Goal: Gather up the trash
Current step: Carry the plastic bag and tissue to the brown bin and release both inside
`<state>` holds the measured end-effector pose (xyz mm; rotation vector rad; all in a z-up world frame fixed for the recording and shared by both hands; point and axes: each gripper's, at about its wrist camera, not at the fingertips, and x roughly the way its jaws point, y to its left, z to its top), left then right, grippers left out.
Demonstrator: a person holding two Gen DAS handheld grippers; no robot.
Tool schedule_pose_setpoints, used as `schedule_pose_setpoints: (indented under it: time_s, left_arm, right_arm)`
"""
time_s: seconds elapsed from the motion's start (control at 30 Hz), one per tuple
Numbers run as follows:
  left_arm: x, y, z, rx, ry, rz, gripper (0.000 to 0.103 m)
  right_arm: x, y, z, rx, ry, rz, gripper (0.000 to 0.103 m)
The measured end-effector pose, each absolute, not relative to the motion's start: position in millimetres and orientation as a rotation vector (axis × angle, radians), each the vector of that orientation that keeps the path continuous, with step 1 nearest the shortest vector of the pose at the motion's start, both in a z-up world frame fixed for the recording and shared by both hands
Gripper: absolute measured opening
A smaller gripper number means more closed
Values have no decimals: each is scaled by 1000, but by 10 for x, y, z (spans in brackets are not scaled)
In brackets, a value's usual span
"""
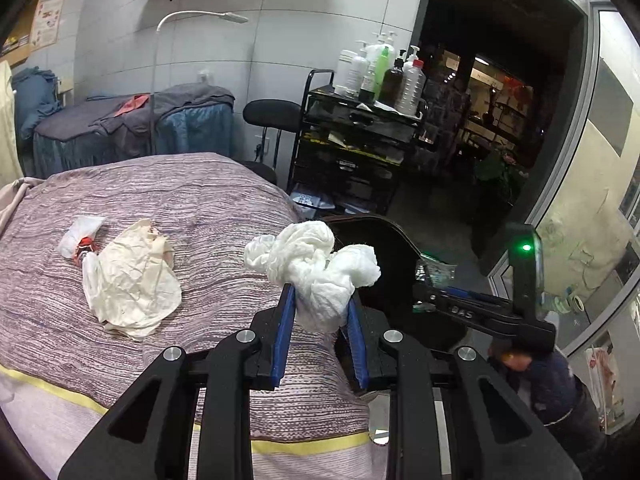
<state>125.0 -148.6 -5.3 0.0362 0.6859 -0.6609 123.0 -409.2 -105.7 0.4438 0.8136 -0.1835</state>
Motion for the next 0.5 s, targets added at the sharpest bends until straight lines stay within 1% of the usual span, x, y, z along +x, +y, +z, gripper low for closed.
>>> schedule_pose_setpoints:
  time_s: [0.17,0.27,0.3,0.33,0.5]
  left_arm:
    - [1240,-1553,-78,42,694,-670,25]
    - [1230,-1590,-87,47,695,-674,25]
    - [1228,-1600,-91,48,695,-675,25]
    - [1229,-1606,-95,49,696,-675,25]
    - [1246,-1659,-121,59,703,-684,25]
  right_arm:
    - [1362,-4155,-1251,461,839,-217,43]
    - [1391,-4169,-1345,452,844,-252,61]
    - [1382,-4173,-1366,460,845,-257,71]
    - [1369,-4183,-1388,469,845,-264,75]
    - [1271,-4204,-1436,491,843,-277,75]
